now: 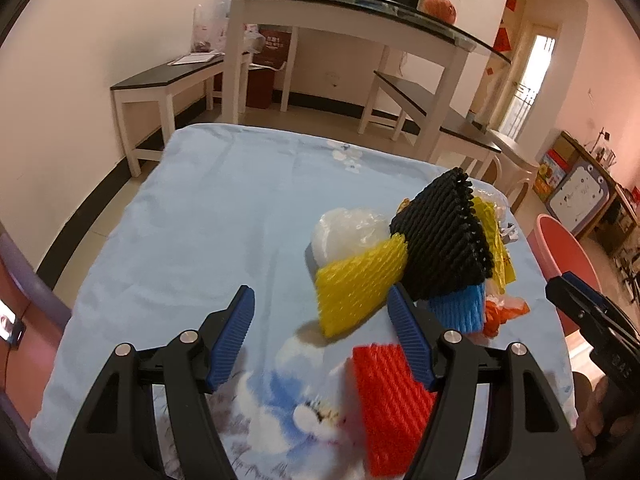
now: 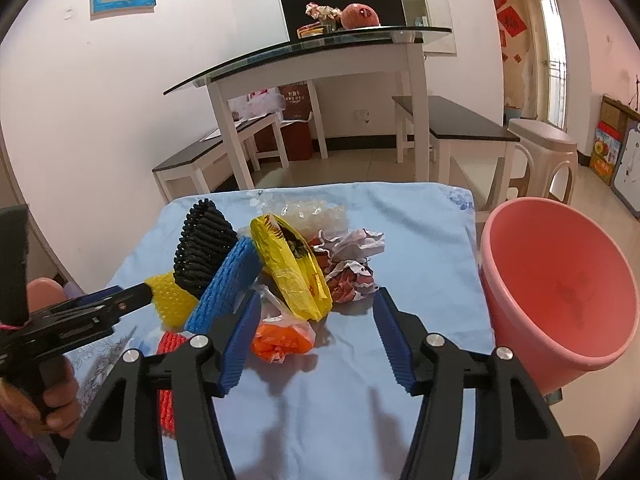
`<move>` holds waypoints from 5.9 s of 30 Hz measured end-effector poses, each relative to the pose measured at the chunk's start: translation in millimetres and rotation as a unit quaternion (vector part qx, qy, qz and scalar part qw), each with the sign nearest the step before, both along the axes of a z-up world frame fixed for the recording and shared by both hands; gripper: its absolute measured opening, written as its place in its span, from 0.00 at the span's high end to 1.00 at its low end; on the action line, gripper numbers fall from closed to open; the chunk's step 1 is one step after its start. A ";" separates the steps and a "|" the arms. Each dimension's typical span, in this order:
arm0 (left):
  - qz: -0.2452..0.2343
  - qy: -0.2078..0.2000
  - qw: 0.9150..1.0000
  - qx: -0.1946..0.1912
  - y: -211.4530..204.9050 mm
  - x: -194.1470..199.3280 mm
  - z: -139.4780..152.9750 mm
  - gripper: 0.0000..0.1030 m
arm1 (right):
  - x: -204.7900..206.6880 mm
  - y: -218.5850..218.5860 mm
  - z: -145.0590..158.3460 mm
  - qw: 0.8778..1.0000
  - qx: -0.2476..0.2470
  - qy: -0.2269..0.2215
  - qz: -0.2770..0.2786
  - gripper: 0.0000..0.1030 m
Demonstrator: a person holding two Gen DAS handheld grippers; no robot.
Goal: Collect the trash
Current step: 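Grasp the yellow foam net with the left tool while the right tool grasps the black foam net, then carry both nets over the pink bucket and open both tools to drop them, then move both tools back over the table toward the red foam net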
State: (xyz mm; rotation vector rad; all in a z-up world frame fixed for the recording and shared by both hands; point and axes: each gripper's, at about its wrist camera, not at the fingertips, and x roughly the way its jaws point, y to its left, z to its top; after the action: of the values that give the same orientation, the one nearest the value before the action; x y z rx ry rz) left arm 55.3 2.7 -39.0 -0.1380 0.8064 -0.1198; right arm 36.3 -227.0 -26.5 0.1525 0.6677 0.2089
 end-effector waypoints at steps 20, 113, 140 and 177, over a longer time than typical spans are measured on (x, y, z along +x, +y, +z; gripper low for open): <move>-0.035 0.000 0.999 -0.020 -5.9 4.3 -8.0 0.92 | 27.4 38.4 7.9 0.996 0.037 0.021 0.081 0.64; -0.276 -0.005 0.961 -0.011 -308.3 36.3 16.5 0.92 | -19.3 -232.5 -16.7 0.979 0.065 0.018 -0.191 0.90; -0.284 -0.011 0.958 -0.042 -297.5 18.2 37.6 0.63 | -34.7 -229.2 -2.5 0.977 0.061 -0.001 -0.202 0.59; -0.101 -0.073 0.992 0.000 -64.3 -111.9 45.0 0.63 | -120.9 -62.6 29.4 0.994 0.060 -0.042 -0.084 0.51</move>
State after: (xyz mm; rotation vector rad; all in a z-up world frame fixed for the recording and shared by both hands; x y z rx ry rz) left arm -56.6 -61.7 6.0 -0.0462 0.6720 -0.3174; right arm -84.6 -289.6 2.9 0.3119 0.5564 0.0918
